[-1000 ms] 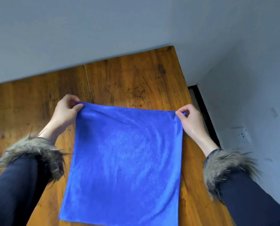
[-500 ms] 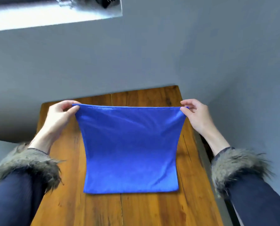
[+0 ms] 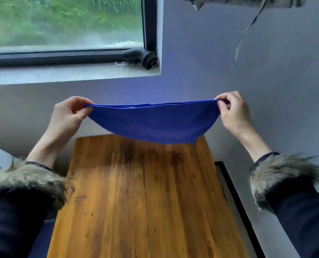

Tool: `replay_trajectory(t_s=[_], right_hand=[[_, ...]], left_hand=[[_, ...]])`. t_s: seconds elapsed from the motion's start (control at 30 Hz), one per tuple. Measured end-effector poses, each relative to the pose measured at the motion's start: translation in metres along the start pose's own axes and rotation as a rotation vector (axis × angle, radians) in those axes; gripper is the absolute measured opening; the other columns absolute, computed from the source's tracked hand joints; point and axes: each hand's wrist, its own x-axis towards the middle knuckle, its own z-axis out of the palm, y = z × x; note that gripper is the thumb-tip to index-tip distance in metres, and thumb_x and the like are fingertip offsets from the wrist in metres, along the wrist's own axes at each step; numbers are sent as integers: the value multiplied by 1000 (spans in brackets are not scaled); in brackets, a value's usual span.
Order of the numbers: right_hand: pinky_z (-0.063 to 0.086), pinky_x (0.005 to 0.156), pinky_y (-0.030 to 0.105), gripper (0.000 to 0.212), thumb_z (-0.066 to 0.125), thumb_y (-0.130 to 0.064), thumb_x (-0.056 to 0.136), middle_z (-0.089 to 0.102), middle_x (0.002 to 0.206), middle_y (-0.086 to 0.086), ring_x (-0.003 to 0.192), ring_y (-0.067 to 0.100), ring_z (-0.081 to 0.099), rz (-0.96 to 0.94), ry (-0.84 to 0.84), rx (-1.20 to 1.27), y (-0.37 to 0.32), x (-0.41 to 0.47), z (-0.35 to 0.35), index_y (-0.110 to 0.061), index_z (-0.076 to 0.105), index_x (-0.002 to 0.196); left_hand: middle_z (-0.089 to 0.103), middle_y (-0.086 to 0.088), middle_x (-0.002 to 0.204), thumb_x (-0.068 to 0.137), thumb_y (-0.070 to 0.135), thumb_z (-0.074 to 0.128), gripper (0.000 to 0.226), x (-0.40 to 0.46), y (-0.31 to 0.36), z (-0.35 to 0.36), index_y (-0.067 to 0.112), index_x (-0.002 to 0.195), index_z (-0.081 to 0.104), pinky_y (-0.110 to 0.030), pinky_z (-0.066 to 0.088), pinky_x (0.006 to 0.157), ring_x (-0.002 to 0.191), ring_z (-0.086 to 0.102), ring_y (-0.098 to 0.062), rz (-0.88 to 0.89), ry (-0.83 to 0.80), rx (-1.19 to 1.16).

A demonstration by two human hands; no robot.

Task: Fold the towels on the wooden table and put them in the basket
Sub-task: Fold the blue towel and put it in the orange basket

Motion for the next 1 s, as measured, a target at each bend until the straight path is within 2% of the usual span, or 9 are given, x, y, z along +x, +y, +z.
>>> replay_trajectory(t_s=[0.07,0.17,0.27,0.33,0.47,0.57,0.73,0.9,1.0], right_hand=[[38,74,11,17,47,0,90,53,101,13,83,16,49,-25,-7,6,-9,-2,-6,0,63,96],[34,64,3,16,46,-3,92,54,95,6,79,17,49,-6,24,71,-19,-12,-11,-1,60,98],[37,63,10,16,45,-3,92,56,90,3,80,18,50,62,-9,118,-23,-20,-10,-1,59,100],[36,65,19,18,44,-4,93,56,91,3,83,17,50,86,-35,79,-23,-23,-7,-2,59,102],[37,76,25,21,38,-7,95,60,102,8,92,22,52,165,-151,-50,-18,-29,8,-5,56,105],[39,83,31,23,36,-7,95,61,110,13,103,29,53,201,-157,-80,-19,-31,16,-4,56,106],[29,71,15,21,39,-5,94,63,105,14,94,24,53,147,8,-17,-25,-30,9,-2,58,103],[34,73,19,18,43,-4,93,62,96,8,84,16,50,96,6,42,-30,-50,-13,-5,60,98],[37,75,22,17,47,-3,91,60,93,6,83,17,52,98,-24,41,-21,-90,-21,-4,62,97]], left_hand=[[61,7,84,89,2,56,27,-3,4,-8,27,82,60,-5,46,71,70,58,7,4,0,-9],[62,5,86,91,3,52,19,-12,5,-14,20,90,61,-19,48,80,80,57,-3,-1,48,-77],[62,3,86,91,4,52,15,-18,2,-15,16,93,61,-26,49,79,79,56,-9,-15,75,-110],[61,3,84,91,4,53,19,-18,-1,-14,21,87,62,-26,47,77,77,55,-9,-48,84,-118],[61,1,80,90,4,54,25,-20,-12,-10,26,80,61,-28,47,77,74,55,-9,-133,88,-144],[61,0,81,90,4,55,24,-24,-14,-6,24,80,61,-32,48,82,75,56,-10,-182,88,-198],[63,1,84,91,6,55,20,-25,-3,-13,23,83,62,-33,49,87,80,57,-11,-158,72,-220],[63,0,86,91,2,54,21,-46,11,-22,20,84,61,-30,50,86,81,59,-11,-105,59,-271],[67,8,77,89,0,55,23,-74,3,-24,21,82,62,-20,51,79,75,60,-3,-139,11,-276]])
